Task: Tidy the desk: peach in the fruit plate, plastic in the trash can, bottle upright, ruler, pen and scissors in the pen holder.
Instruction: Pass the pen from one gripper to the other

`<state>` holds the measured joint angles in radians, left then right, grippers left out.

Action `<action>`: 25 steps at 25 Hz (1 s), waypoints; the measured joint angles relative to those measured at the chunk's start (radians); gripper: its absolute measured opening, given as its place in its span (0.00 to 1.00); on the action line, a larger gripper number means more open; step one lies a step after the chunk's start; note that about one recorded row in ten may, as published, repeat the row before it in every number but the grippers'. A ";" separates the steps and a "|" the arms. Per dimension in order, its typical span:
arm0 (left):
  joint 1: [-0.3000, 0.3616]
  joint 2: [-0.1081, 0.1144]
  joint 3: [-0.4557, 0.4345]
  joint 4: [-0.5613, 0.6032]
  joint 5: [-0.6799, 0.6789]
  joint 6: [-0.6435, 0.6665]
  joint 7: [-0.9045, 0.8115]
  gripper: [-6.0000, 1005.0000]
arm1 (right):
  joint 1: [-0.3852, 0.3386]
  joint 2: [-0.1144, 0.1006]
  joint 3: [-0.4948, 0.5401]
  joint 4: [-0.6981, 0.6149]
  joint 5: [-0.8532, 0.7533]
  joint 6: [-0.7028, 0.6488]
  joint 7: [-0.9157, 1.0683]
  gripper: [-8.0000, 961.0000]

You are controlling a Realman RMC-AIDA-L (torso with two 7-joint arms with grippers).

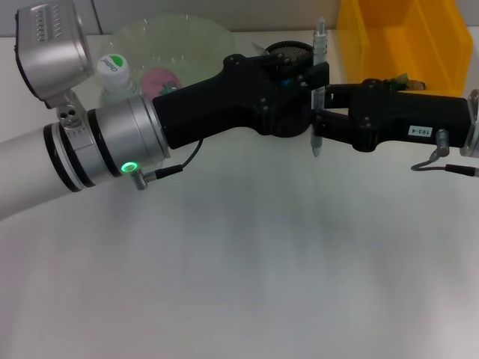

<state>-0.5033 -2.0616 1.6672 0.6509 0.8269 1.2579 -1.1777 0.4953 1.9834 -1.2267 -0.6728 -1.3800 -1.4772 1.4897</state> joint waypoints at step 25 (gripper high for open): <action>-0.006 0.001 -0.001 0.013 0.051 0.002 0.000 0.19 | -0.005 0.013 0.008 -0.015 -0.013 0.007 -0.025 0.16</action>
<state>-0.5096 -2.0611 1.6659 0.6640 0.8777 1.2595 -1.1780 0.4908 1.9969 -1.2191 -0.6880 -1.3928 -1.4700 1.4646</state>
